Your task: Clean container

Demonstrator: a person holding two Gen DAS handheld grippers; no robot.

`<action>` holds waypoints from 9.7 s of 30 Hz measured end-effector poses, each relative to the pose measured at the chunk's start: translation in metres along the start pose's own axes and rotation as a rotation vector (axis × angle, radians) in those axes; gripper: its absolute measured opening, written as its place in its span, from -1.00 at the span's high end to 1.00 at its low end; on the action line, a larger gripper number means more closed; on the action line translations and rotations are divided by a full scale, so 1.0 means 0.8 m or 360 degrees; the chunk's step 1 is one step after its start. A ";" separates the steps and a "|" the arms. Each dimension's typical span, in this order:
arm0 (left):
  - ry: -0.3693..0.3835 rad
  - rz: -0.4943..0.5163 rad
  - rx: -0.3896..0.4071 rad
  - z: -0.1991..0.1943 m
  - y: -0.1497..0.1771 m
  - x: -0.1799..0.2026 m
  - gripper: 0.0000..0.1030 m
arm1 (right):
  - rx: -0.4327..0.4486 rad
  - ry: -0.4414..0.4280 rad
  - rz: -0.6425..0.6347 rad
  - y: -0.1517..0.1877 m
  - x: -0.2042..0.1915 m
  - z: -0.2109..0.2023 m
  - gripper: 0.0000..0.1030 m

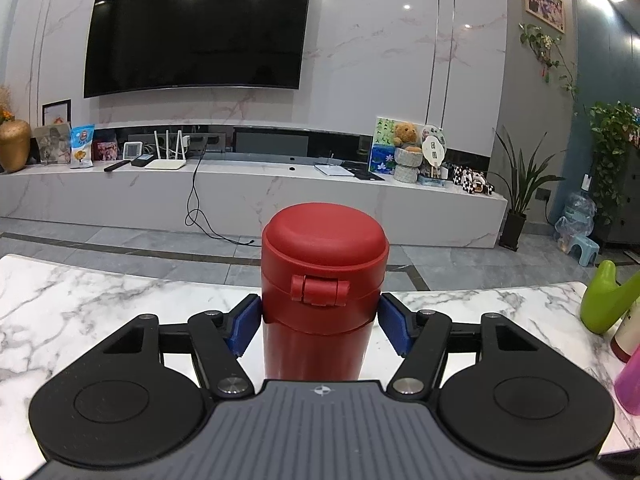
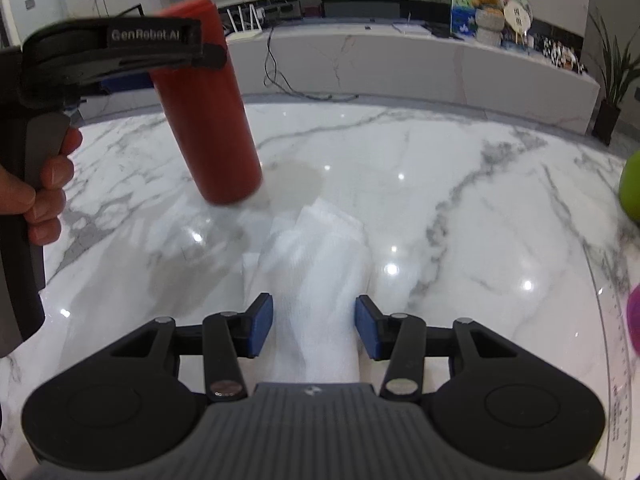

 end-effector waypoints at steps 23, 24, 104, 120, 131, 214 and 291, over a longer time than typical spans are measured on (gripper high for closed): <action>0.0121 0.0184 -0.0056 -0.084 0.065 0.023 -0.19 | -0.0076 0.0102 -0.0180 0.010 -0.021 0.018 -0.03; 0.0127 0.0195 -0.0058 -0.087 0.070 0.025 -0.19 | -0.0078 0.0120 -0.0193 0.011 -0.023 0.018 -0.03; 0.0136 0.0354 -0.0156 -0.131 0.108 0.033 -0.52 | 0.0136 -0.0028 -0.0709 -0.115 -0.186 -0.371 0.61; 0.0129 0.0309 -0.0074 -0.131 0.103 0.024 -0.18 | -0.0154 -0.0028 -0.0914 -0.070 -0.159 -0.202 0.61; 0.0081 0.0358 -0.0081 -0.129 0.102 0.028 -0.17 | -0.0177 -0.0011 -0.1012 -0.078 -0.188 -0.171 0.61; 0.0172 0.0283 -0.0146 -0.122 0.100 0.012 -0.14 | -0.0081 0.0000 -0.0842 -0.050 -0.167 -0.177 0.61; 0.0170 0.0294 -0.0183 -0.120 0.097 0.007 -0.14 | 0.0087 -0.0432 -0.0160 -0.093 -0.089 -0.133 0.64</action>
Point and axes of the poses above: each gripper's, at about its wrist camera, not at the fingertips, and z roughly the way its jaws point, x to its right, y to its underside, the point moved 7 cm from there along z, roughly the way its jaws point, and after that the axes turned 15 degrees about -x, right-handed, at the moved point
